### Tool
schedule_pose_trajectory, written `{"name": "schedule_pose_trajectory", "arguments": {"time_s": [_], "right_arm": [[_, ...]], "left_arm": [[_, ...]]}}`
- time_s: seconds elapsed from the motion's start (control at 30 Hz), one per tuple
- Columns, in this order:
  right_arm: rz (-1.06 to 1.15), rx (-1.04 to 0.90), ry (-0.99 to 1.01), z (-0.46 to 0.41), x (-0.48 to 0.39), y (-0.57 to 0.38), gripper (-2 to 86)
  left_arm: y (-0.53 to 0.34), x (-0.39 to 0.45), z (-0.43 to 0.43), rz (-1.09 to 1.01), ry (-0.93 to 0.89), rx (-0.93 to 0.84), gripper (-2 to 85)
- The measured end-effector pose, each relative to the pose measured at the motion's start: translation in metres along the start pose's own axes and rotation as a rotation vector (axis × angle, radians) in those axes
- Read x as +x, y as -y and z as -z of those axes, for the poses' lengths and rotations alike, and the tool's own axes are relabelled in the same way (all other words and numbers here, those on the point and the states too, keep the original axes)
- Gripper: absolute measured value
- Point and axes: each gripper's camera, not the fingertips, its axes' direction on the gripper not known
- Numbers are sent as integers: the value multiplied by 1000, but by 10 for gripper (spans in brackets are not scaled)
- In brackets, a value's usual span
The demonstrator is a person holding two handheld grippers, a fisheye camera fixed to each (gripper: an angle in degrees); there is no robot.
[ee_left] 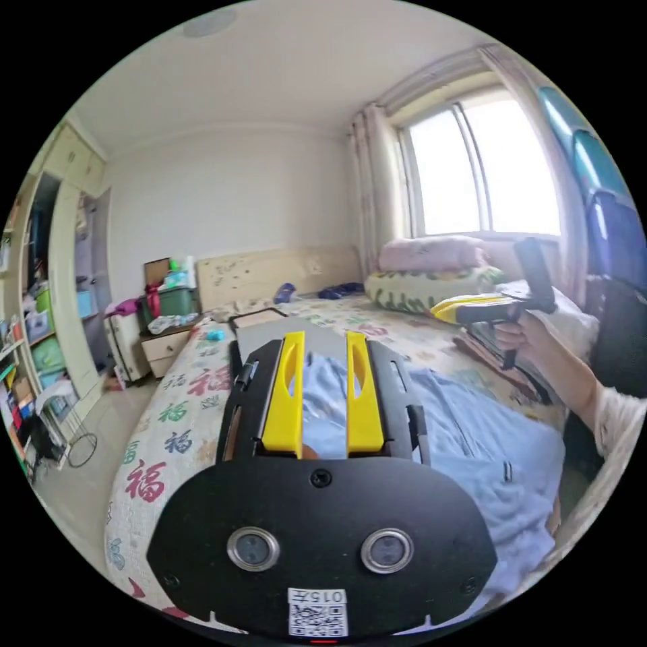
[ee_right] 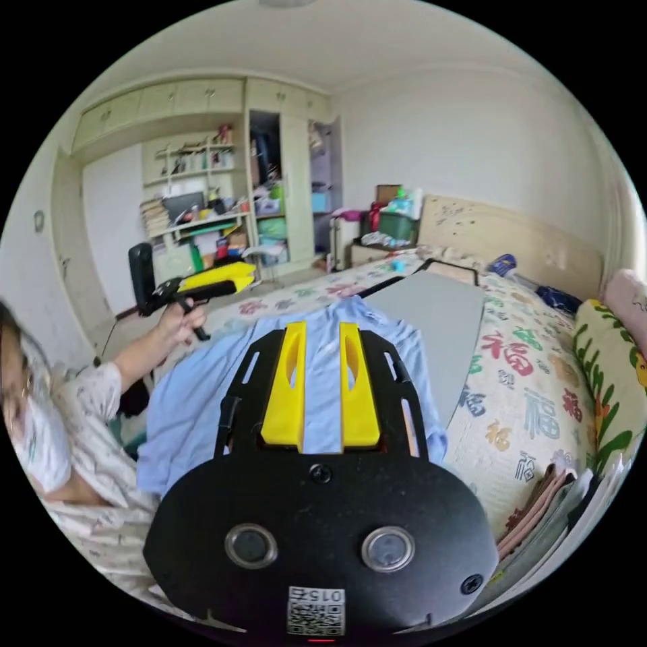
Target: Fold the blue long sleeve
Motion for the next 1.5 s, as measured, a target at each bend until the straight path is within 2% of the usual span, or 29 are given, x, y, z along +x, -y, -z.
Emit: {"name": "schedule_pose_trajectory", "arguments": {"time_s": [0.1, 0.23, 0.3, 0.4, 0.63, 0.73, 0.83, 0.97, 1.13, 1.2, 1.27, 1.4, 1.5], "right_arm": [[-16, -27, 25, 27, -32, -75, 79], [-82, -79, 1, 44, -55, -136, 101], [-100, -77, 24, 54, -73, -160, 109], [-109, -76, 16, 58, -94, -177, 105], [-155, -151, 21, 41, -110, -210, 92], [-171, -109, 63, 40, -110, -213, 38], [-159, 2, 115, 49, -115, -205, 15], [-70, 129, 200, 50, -140, -177, -3], [75, 108, 270, 28, -177, -150, 1], [192, 105, 241, 26, -198, -155, 16], [326, 114, 212, 30, -218, -174, 50], [546, -35, 99, 6, -257, -224, 112], [633, -170, 17, -20, -273, -236, 121]], "left_arm": [[-51, 49, 89, -130, -42, 46, 92], [-99, 93, 174, -114, -81, 91, 85], [-125, 120, 202, -101, -178, 75, 85], [-148, 151, 216, -26, -257, 71, 94], [-160, 210, 228, 42, -217, 30, 112], [-153, 228, 238, 19, -223, 9, 119], [-145, 237, 252, 51, -143, 29, 139], [-133, 242, 271, 95, -19, 73, 154], [-117, 235, 289, 141, 122, 70, 134], [-122, 212, 314, 266, 151, 144, 47], [-129, 193, 330, 291, 178, 152, 28], [-144, 149, 355, 378, 141, 125, 15], [-144, 143, 367, 364, 149, 128, 12]]}}
